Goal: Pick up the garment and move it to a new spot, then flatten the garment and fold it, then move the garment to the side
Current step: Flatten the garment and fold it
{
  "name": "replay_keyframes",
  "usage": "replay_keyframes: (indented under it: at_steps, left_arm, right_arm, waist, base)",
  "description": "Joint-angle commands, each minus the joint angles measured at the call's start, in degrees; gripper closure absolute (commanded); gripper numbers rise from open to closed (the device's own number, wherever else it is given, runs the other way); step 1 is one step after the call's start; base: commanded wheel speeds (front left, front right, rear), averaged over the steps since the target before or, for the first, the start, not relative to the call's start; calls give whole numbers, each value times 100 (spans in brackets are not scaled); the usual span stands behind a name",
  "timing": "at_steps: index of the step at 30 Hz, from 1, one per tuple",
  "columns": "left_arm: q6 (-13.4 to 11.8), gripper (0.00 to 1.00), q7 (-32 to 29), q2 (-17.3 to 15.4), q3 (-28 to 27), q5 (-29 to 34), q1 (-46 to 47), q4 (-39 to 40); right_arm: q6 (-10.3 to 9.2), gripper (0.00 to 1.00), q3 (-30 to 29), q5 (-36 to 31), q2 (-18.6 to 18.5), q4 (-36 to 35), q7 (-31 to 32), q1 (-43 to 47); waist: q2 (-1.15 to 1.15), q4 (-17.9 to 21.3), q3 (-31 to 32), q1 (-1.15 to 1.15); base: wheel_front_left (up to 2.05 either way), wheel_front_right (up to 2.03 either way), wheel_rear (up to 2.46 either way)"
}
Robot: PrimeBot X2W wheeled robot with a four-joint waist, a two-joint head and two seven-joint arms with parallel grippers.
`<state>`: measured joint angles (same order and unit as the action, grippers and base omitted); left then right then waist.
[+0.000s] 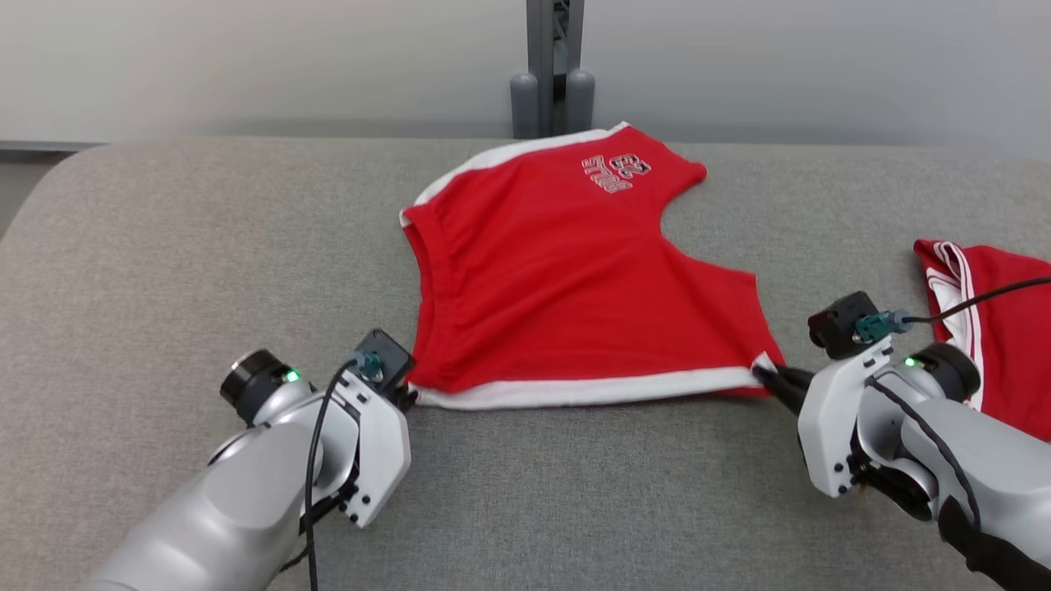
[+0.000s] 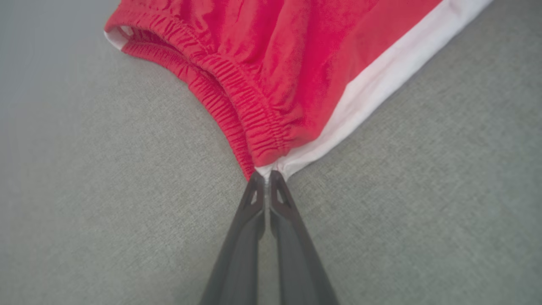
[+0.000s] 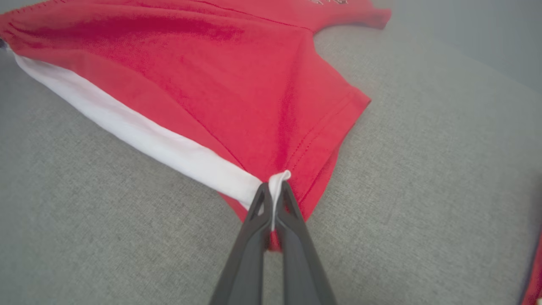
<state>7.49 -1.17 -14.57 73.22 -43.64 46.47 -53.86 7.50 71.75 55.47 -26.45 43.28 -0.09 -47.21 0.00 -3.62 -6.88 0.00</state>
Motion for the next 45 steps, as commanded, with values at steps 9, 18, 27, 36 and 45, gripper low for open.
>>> replay_keyframes:
  at_steps: [9,18,27,36,45]
  left_arm:
    - [-3,100,-541,-325,-1,76,-644,740]
    - [-4,100,-838,-747,0,-422,-1018,1318]
    - [-4,100,-1207,-1214,-7,-934,-1407,2365]
    - [-4,100,-1996,-1844,-4,-1205,-1778,3401]
    - [-4,100,-1990,-1953,-147,-2252,-1860,3798]
  right_arm:
    - [-1,100,172,745,-800,-1117,1127,452]
    - [-1,100,177,928,-1273,-1748,1638,877]
    - [-1,100,179,1465,-1705,-2470,1866,1375]
    - [-1,100,170,1617,-1994,-3041,2268,1828]
    - [-1,100,116,1792,-2010,-3083,2246,1701]
  waist:
    - [0,-163,484,0]
    - [0,-272,716,0]
    - [0,-404,857,0]
    - [0,-404,949,0]
    - [0,-395,948,0]
  base:
    - [0,0,0]
    - [0,0,0]
    - [0,0,0]
    - [0,0,0]
    - [0,0,0]
